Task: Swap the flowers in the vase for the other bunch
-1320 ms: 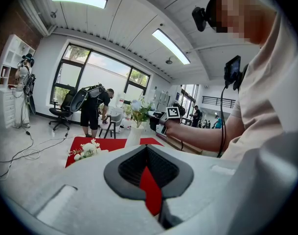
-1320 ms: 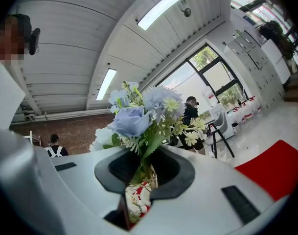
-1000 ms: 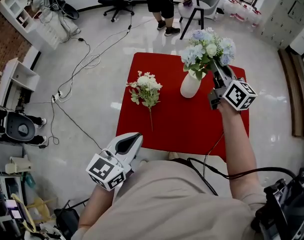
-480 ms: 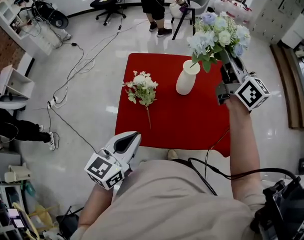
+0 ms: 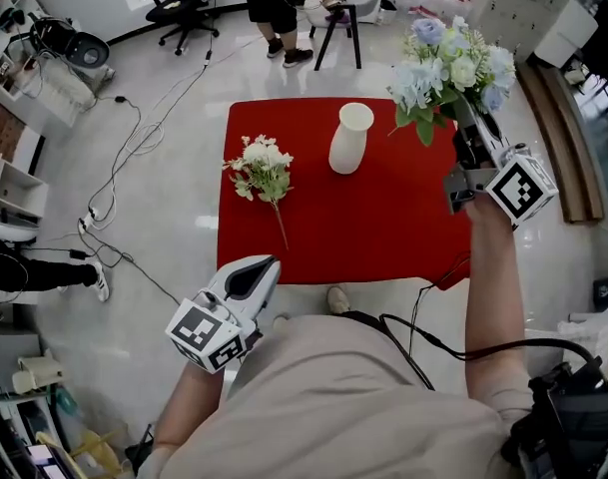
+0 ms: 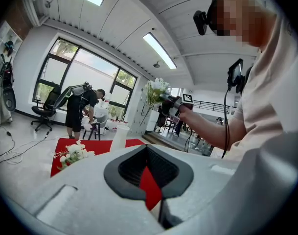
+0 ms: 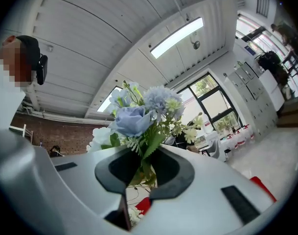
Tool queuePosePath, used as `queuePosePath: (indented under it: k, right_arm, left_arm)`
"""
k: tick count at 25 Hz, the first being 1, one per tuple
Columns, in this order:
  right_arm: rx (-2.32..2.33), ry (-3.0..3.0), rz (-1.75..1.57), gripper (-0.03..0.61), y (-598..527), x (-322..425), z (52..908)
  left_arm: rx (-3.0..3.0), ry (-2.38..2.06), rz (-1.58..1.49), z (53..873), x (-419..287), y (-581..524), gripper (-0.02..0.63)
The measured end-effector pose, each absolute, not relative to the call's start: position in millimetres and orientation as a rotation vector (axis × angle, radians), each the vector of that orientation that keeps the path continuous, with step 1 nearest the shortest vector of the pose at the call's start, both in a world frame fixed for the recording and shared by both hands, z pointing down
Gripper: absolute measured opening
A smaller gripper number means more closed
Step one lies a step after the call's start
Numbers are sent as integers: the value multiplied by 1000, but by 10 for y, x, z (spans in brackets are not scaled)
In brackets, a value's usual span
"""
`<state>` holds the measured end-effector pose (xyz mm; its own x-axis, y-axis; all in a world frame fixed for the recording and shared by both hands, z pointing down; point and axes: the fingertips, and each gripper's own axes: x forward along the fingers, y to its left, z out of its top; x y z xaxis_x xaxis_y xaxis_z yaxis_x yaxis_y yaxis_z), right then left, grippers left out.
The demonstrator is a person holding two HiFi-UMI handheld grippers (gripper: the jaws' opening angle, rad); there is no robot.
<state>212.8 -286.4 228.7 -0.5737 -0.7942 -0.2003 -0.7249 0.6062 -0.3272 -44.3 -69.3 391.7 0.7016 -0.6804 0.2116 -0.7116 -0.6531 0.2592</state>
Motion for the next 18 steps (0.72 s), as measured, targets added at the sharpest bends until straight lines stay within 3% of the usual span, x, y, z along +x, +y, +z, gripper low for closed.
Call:
queuePosePath:
  k: [18]
  right_arm:
    - [-1585,2491,-632,75,-2290,3159,3330]
  left_arm:
    - [2655,-865,174,3921,160,-487,6]
